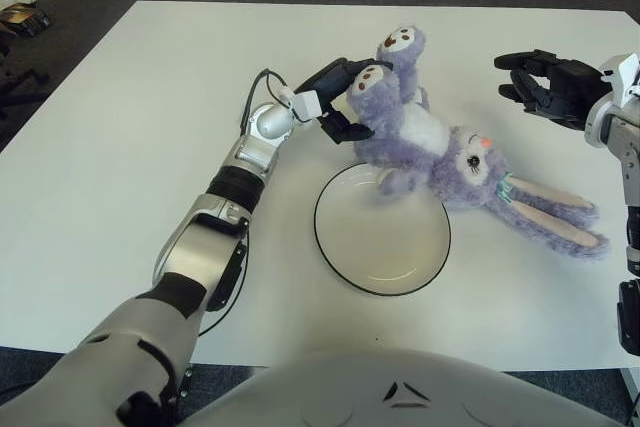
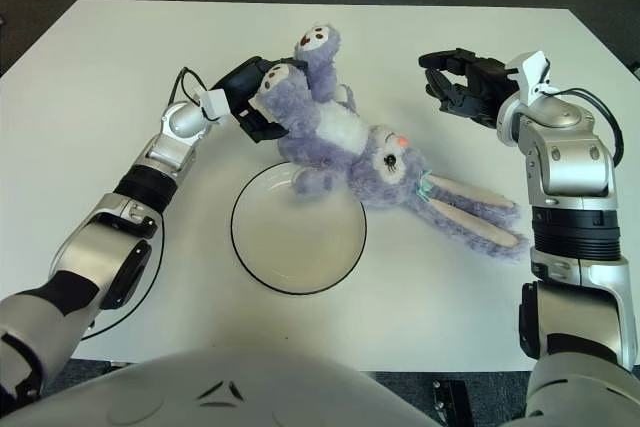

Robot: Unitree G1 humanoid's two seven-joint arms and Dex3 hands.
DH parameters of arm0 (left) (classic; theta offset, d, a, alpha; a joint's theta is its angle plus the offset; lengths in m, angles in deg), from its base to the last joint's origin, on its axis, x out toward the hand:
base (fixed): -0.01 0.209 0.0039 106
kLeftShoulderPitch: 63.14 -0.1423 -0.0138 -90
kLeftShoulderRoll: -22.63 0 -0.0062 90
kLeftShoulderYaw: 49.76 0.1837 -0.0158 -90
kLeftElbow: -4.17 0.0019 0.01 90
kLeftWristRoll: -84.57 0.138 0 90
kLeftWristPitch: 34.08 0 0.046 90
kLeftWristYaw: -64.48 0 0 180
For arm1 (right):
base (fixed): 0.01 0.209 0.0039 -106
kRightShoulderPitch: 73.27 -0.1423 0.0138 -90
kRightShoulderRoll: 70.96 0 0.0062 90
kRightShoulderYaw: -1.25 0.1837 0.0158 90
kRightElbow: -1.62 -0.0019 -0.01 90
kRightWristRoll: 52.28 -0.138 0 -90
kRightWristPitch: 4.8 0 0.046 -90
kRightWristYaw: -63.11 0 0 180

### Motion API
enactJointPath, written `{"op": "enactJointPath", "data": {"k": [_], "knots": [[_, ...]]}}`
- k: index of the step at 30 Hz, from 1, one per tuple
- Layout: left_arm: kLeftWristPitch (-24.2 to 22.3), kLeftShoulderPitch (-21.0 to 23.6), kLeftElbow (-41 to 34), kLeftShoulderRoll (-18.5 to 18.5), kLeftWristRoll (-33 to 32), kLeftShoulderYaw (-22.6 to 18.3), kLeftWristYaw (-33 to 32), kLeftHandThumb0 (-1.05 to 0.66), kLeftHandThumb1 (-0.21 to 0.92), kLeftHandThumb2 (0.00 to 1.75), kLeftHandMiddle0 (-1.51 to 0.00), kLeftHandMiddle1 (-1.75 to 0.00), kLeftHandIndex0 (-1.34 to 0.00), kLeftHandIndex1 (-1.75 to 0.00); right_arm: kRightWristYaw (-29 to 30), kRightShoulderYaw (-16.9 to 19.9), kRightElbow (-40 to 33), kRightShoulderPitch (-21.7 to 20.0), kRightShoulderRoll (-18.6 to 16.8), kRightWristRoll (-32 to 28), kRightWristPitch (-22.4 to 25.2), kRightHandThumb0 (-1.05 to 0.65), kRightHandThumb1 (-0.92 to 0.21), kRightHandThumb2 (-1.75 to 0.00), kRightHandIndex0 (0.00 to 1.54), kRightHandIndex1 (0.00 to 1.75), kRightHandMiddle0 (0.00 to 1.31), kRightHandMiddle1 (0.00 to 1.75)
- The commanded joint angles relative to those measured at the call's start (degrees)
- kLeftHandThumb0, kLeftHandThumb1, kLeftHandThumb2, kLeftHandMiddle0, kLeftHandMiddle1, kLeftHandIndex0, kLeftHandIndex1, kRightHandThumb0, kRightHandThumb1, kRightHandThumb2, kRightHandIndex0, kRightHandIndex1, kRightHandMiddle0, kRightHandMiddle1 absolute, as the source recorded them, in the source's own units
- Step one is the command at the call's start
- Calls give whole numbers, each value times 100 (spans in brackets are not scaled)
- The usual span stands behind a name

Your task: Put the doll into the plate.

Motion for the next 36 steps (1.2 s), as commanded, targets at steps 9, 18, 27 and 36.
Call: {"op": "enactJointPath", "data": {"k": [9, 18, 27, 36], "knots": [[-395, 266, 266, -229, -588, 112, 1690, -46, 48, 72, 0, -71, -51, -127, -114, -2, 44, 100, 34, 131, -455, -49, -71, -81, 19, 23, 0, 69], [-92, 555, 920, -242, -649, 95, 2438, -57, 23, 101, 0, -18, -19, -125, -152, 29, 39, 135, 35, 152, -525, -49, -70, -79, 22, 26, 0, 70], [203, 830, 1622, -76, -1062, -67, 3416, -69, 32, 91, 0, -1, -1, -121, -163, 40, 44, 164, 31, 197, -595, -48, -70, -79, 23, 28, 0, 70], [390, 923, 1910, -60, -815, -47, 3455, -83, 53, 70, 0, 0, 0, -105, -118, 89, -11, 191, 4, 167, -485, -44, -68, -84, 19, 34, 0, 73]]}}
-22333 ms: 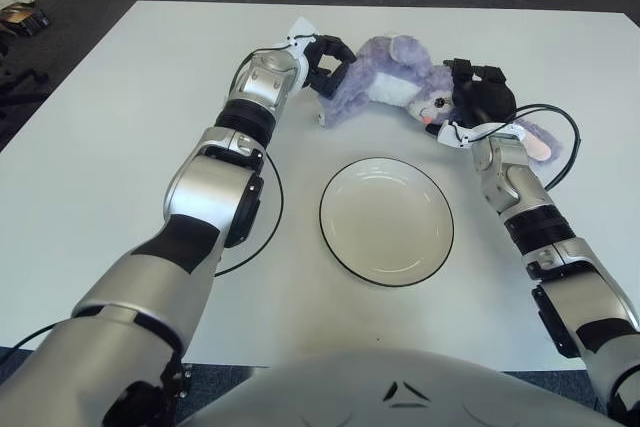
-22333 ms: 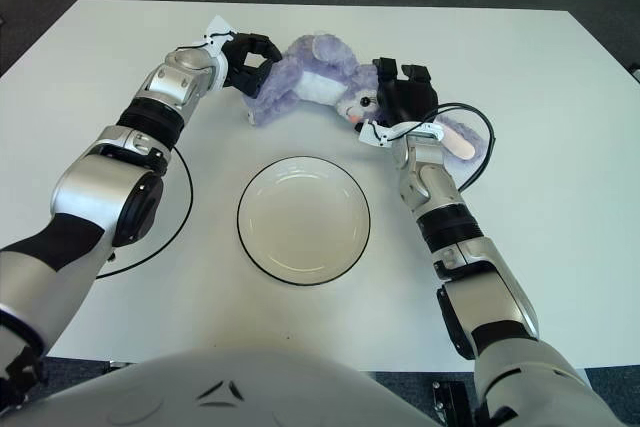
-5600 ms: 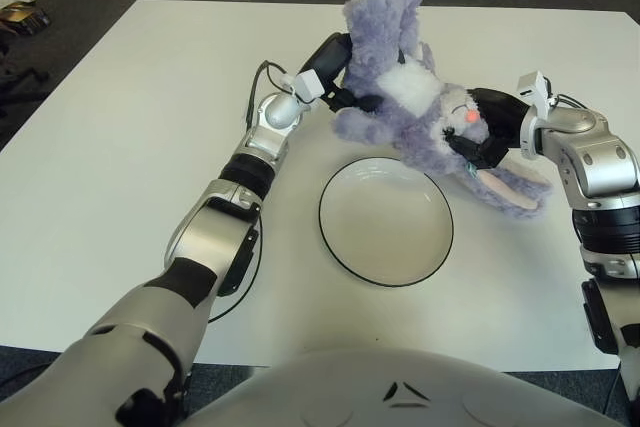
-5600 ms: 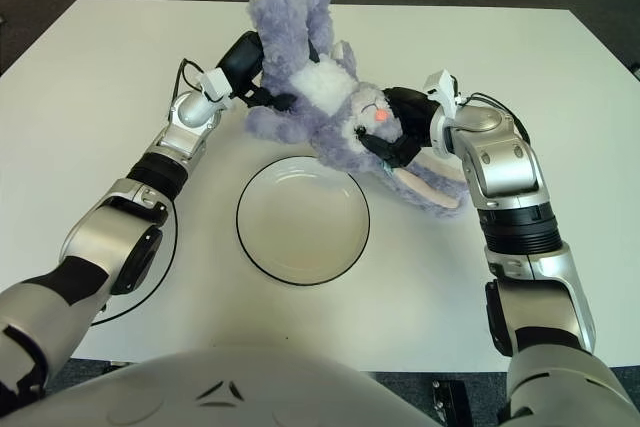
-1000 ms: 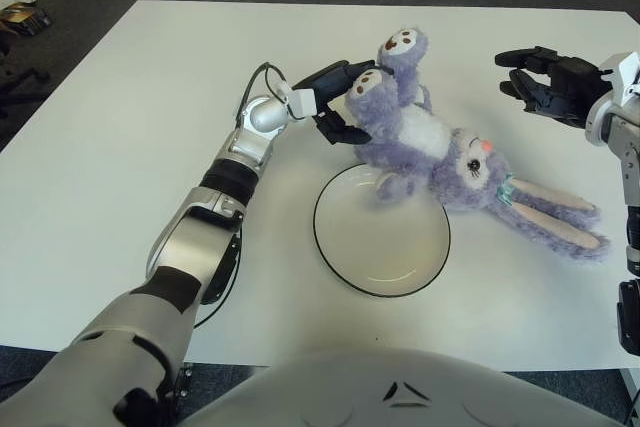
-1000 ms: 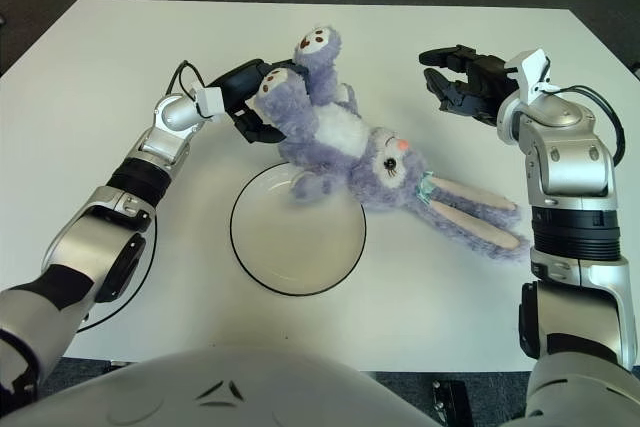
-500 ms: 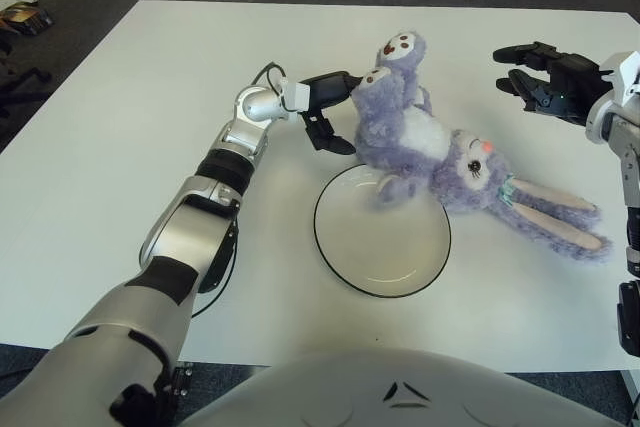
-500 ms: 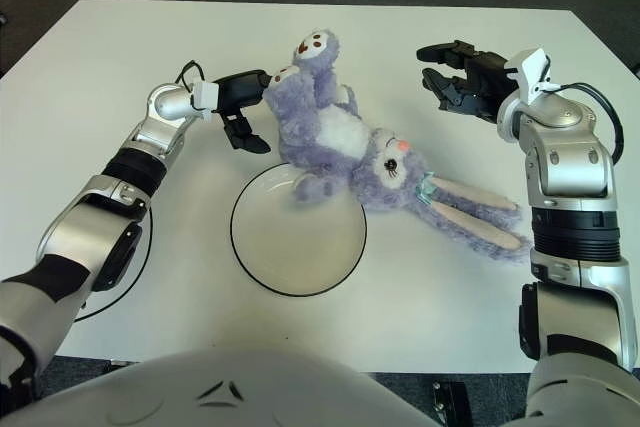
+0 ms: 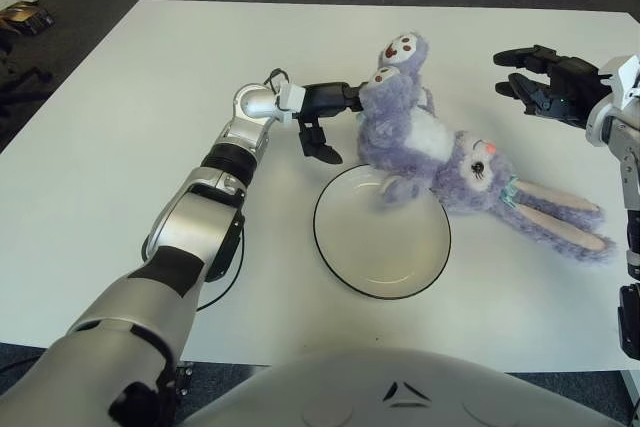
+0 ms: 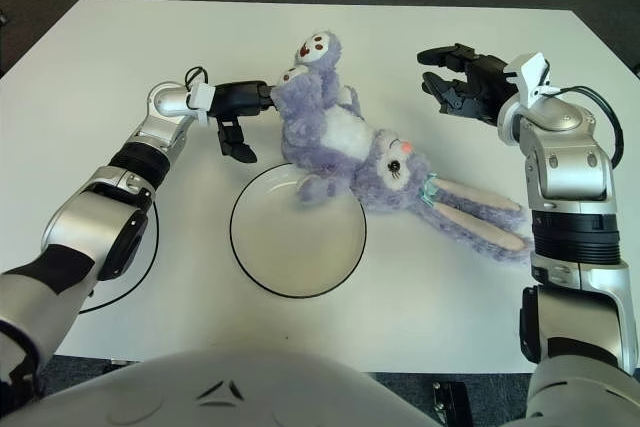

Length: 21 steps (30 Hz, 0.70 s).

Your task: Put the doll into the plate.

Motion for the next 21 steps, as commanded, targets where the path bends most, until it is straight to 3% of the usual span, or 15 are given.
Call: {"op": "enactJointPath", "data": {"k": [1, 10, 21], "knots": [[155, 84, 134, -14, 326, 88, -86, -84, 55, 68, 0, 0, 0, -103, 18, 83, -20, 41, 2, -6, 42, -44, -67, -84, 18, 35, 0, 73], [585, -83, 66, -46, 1195, 309, -1218, -87, 69, 57, 0, 0, 0, -97, -12, 106, -5, 62, 8, -23, 26, -42, -65, -87, 19, 39, 0, 77], [970, -388, -244, 29, 1955, 397, -2870, -86, 72, 54, -1, 0, 0, -97, -32, 65, -74, 162, 73, 66, -49, -45, -67, -86, 19, 46, 0, 79]]}}
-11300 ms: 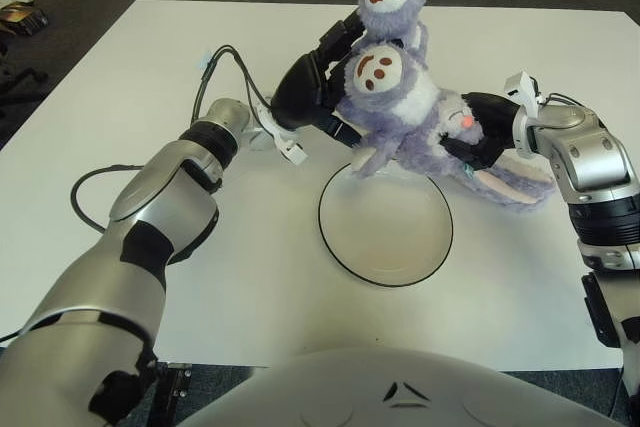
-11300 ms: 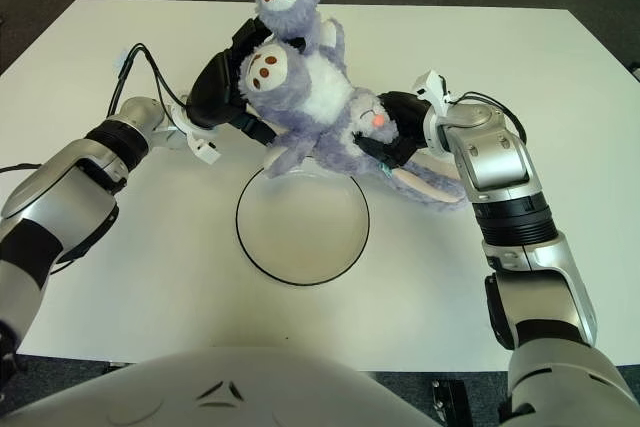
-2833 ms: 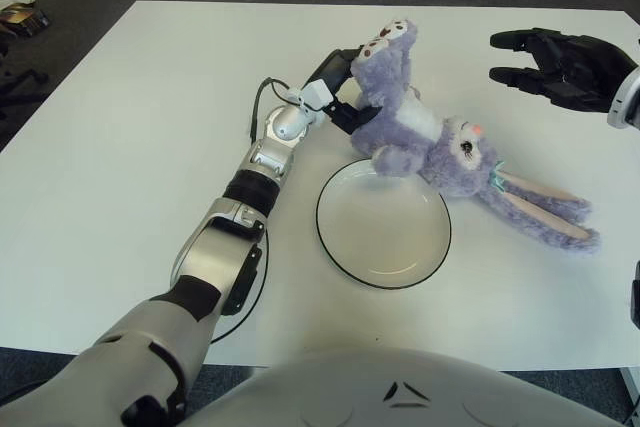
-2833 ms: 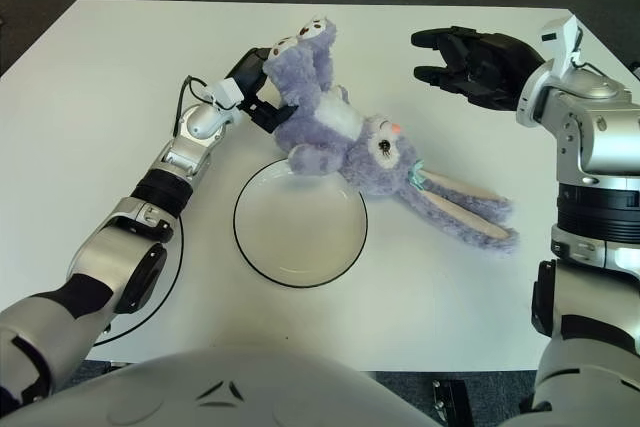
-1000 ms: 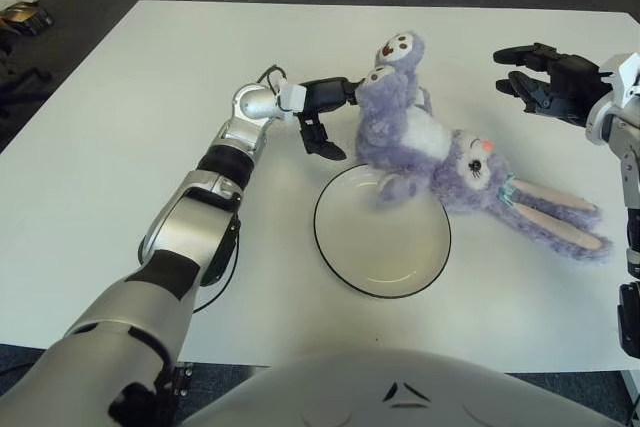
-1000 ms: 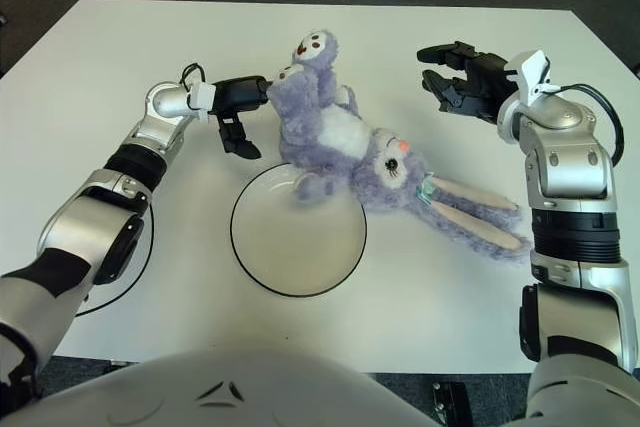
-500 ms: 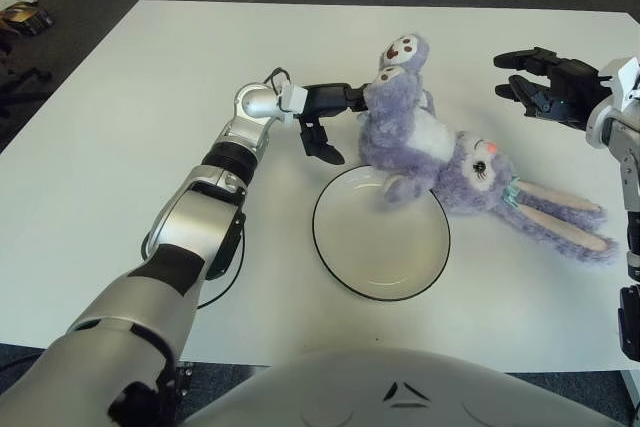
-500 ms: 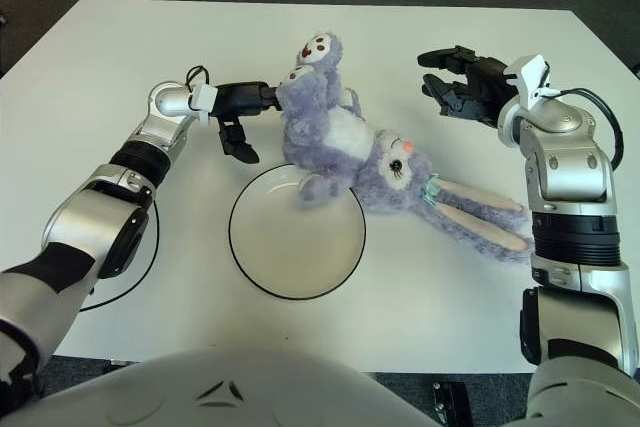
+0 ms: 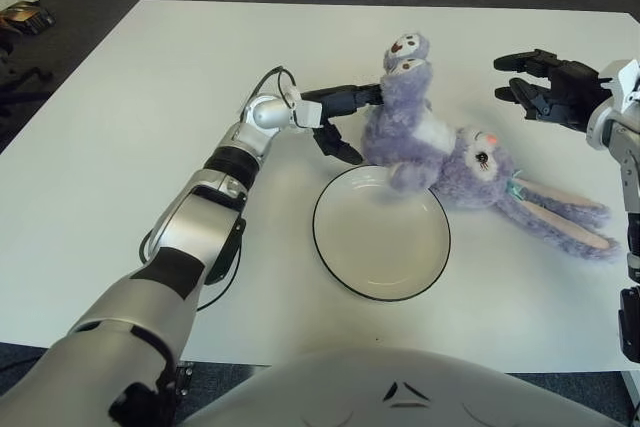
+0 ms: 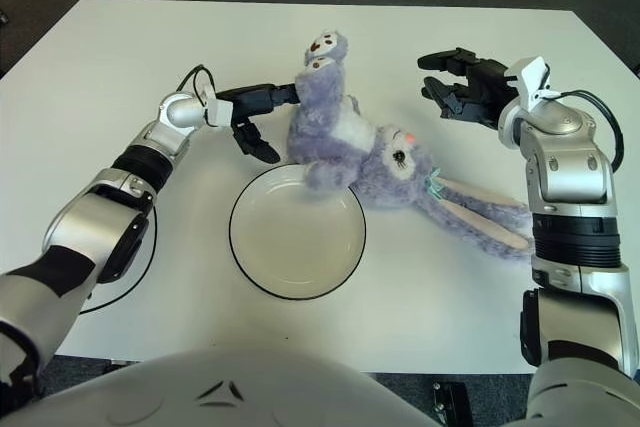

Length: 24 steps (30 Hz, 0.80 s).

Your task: Put the doll into the plate.

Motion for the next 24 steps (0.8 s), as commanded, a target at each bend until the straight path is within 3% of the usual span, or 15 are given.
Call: {"op": "enactJointPath", "data": {"k": [1, 5, 8, 12, 14, 18, 24], "knots": [[37, -234, -156, 31, 323, 65, -532, -85, 71, 54, -3, -1, 0, -99, -36, 40, -75, 94, 72, 36, -54, -46, -67, -85, 18, 46, 0, 78], [-159, -406, -367, 90, 273, 31, -774, -80, 65, 60, -6, -6, 0, -103, -47, 45, -114, 116, 78, 36, -18, -47, -67, -84, 15, 45, 0, 75], [-389, -546, -584, 157, 279, 5, -1015, -71, 49, 77, -3, -25, 0, -112, -51, 57, -130, 132, 80, 36, -1, -47, -67, -84, 14, 45, 0, 73], [-562, -665, -787, 240, 344, 26, -1312, -68, 45, 83, -1, -33, 0, -117, -57, 68, -143, 150, 82, 31, 1, -46, -67, -84, 14, 45, 0, 73], [-610, -704, -845, 278, 370, 48, -1409, -67, 45, 84, 0, -34, 0, -120, -68, 73, -153, 160, 90, 25, 5, -46, -67, -84, 14, 45, 0, 73], [-631, -733, -810, 375, 432, 84, -1610, -77, 59, 74, 0, -35, 0, -124, -96, 83, -170, 184, 103, 10, 1, -45, -69, -85, 12, 44, 0, 73], [-576, -718, -715, 428, 390, 115, -1664, -83, 67, 66, 0, -32, 0, -128, -114, 98, -215, 215, 108, -2, 14, -43, -71, -86, 12, 43, 0, 75]]}}
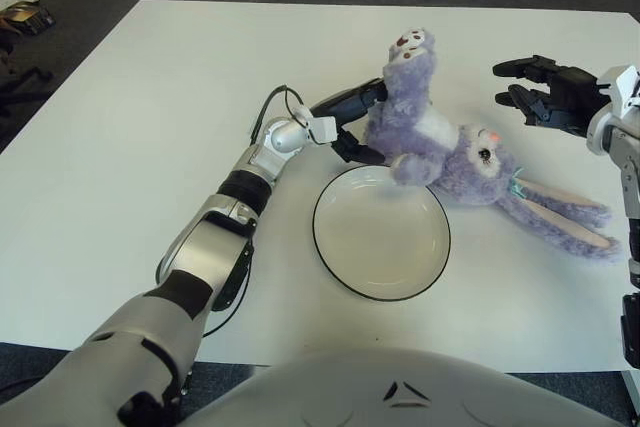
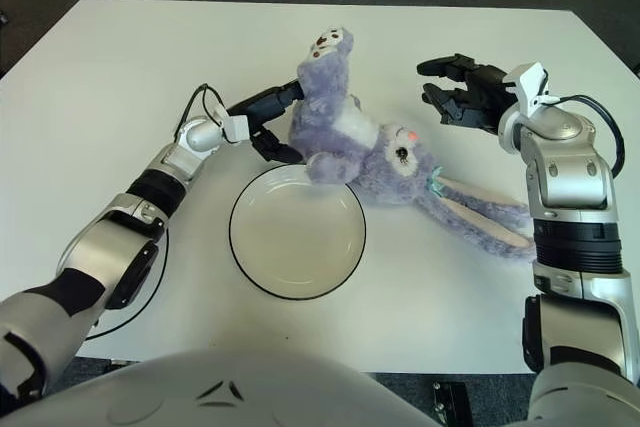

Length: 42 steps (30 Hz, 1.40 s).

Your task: Put the doll into the plate.

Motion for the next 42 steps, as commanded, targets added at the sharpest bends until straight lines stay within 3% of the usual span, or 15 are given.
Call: {"op": "enactJointPath", "data": {"k": [1, 10, 19, 25, 42], "knots": [[11, -40, 71, 22, 23, 56, -32, -83, 67, 65, 0, -31, 0, -129, -36, 90, -90, 40, 83, -16, 12, -43, -71, -86, 12, 43, 0, 76], [-82, 16, 236, 137, -114, 84, 163, -82, 71, 65, 0, -39, -12, -133, -67, 98, -111, 93, 94, -5, 34, -43, -70, -86, 11, 42, 0, 79], [-563, 91, 264, 286, -129, 101, 180, -79, 71, 67, 0, -48, -22, -133, -118, 126, -140, 113, 76, -53, 107, -44, -70, -87, 10, 40, 0, 79], [-811, 168, 371, 427, -39, 124, 23, -78, 70, 72, 0, -64, -31, -132, -151, 147, -126, 131, 56, -74, 117, -44, -71, -87, 9, 39, 0, 78], [-806, 392, 666, 481, 3, 268, 116, -77, 71, 72, -3, -87, -45, -134, -157, 152, -161, 140, 42, -70, 141, -45, -72, -85, 9, 37, 0, 81]]}}
